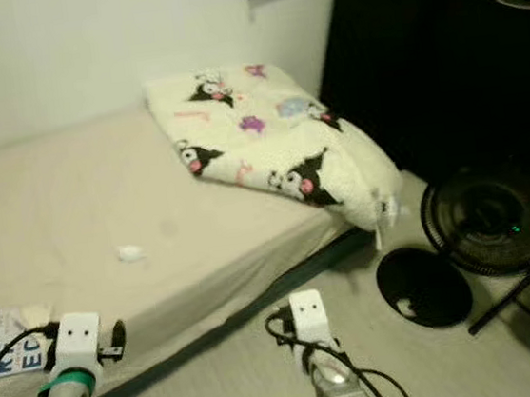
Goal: Clean up the room
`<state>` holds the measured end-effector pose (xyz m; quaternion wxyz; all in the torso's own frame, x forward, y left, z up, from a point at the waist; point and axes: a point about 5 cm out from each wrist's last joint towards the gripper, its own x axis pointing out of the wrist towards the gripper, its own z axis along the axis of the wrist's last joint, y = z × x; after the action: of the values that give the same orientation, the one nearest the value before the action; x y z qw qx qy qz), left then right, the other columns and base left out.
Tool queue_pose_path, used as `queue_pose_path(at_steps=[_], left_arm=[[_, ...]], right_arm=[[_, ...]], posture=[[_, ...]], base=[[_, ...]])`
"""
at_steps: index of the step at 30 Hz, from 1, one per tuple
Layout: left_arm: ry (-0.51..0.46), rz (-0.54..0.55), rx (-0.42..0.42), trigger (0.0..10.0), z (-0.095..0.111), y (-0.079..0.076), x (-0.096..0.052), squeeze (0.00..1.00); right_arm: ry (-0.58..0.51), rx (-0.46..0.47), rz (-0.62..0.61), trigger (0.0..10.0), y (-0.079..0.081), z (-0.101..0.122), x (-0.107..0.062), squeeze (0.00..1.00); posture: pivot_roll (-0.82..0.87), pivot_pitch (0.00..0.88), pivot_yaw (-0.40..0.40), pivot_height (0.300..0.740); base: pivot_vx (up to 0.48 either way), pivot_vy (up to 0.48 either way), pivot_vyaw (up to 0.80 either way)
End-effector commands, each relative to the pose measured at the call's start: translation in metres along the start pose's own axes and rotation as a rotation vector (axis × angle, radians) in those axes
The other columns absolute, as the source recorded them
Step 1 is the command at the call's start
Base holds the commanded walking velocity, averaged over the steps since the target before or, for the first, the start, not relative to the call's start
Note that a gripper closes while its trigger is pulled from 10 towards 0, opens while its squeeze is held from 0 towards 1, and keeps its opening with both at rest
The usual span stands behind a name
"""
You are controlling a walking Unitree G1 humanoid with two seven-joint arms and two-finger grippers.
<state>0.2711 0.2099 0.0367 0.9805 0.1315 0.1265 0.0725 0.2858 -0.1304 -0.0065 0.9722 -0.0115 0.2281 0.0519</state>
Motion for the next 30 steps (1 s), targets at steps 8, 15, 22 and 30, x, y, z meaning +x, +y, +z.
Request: queue_pose_path(at_steps=[8, 15, 22, 30], left_arm=[[0.006, -0.008, -0.007, 10.0, 0.001, 0.004, 0.001, 0.0], [0.021, -0.069, -0.039, 10.0, 0.004, -0.003, 0.002, 0.0], [0.013, -0.082, -0.064, 10.0, 0.006, -0.005, 0.002, 0.0], [0.012, -0.08, -0.07, 10.0, 0.007, -0.004, 0.003, 0.0]], right_arm=[[0.015, 0.028, -0.004, 10.0, 0.004, -0.004, -0.001, 0.0], [0.051, 0.023, -0.021, 10.0, 0.005, -0.008, 0.0, 0.0], [0.039, 0.034, -0.022, 10.0, 0.004, -0.004, 0.001, 0.0], [0.037, 0.041, -0.019, 10.0, 0.005, -0.002, 0.002, 0.0]], posture=[[0.05, 0.0, 0.011, 0.74], [0.06, 0.0, 0.003, 0.74], [0.05, 0.0, -0.004, 0.74], [0.05, 0.0, -0.007, 0.74]], base=[[0.0, 0.0, 0.8], [0.0, 0.0, 0.11], [0.04, 0.0, 0.0], [0.303, 0.0, 0.0]])
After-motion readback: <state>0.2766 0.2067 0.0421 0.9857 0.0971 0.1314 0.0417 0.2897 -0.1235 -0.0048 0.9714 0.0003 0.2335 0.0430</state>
